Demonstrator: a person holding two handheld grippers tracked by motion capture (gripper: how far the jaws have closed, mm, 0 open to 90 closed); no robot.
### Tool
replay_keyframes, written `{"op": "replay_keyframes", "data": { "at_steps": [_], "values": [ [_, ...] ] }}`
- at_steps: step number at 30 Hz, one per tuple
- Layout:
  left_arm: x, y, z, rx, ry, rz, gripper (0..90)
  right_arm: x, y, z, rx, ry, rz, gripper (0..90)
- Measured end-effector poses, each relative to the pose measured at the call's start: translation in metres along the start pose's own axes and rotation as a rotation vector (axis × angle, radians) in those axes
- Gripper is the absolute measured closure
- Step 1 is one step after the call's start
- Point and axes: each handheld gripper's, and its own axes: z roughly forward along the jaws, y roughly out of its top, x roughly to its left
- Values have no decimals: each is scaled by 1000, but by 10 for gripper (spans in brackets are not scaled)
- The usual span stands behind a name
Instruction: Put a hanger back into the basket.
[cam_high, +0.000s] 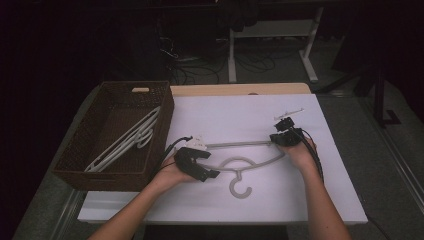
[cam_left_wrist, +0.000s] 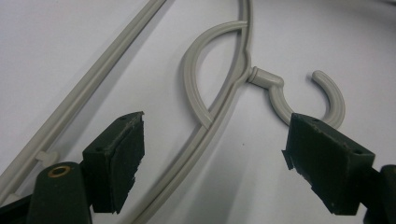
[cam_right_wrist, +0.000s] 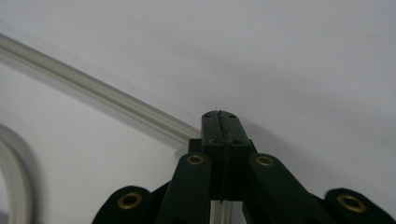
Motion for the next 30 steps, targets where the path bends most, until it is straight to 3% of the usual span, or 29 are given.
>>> {"op": "replay_keyframes", "data": {
  "at_steps": [10, 14, 19, 30],
  "values": [
    [4, -2, 5, 25, 20, 19, 224, 1, 3, 8, 66, -12, 2, 896],
    [8, -5, 12, 63, 25, 46, 273, 1, 4, 8, 71, -15, 12, 897],
    [10, -4, 21, 111, 37, 121, 378, 0, 4, 9, 71, -11, 22, 898],
    [7, 3, 26, 127, 20, 206, 633, -1, 4, 10, 72, -5, 20, 898]
  ]
}}
